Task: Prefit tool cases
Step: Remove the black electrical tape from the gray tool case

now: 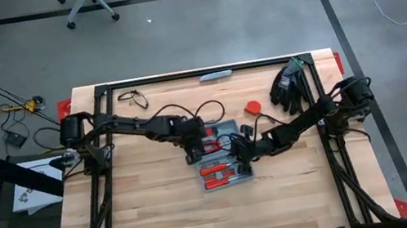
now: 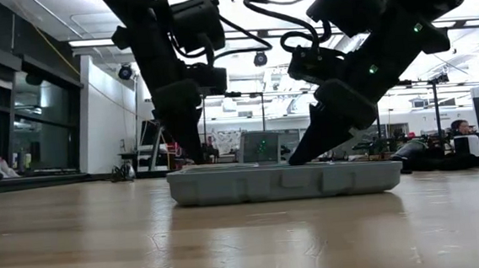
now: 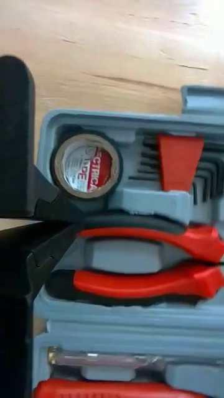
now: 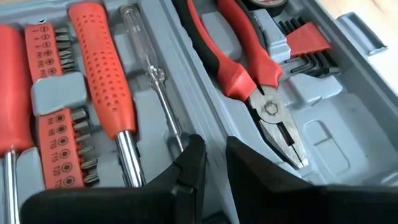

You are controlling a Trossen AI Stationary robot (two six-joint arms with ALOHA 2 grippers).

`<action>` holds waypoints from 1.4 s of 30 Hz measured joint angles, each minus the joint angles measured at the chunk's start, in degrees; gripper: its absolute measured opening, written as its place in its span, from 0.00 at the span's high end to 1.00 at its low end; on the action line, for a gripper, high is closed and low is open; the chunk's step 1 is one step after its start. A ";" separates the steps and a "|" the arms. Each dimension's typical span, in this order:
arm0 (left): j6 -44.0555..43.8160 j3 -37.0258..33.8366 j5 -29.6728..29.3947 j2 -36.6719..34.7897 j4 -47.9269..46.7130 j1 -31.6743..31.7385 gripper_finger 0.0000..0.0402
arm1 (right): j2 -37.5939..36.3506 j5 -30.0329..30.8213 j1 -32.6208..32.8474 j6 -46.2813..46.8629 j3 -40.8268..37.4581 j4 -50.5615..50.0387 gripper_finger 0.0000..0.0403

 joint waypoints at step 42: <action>1.74 -9.04 -11.47 0.02 10.89 -0.57 1.00 | 0.00 1.23 -0.02 5.12 -0.04 4.38 0.86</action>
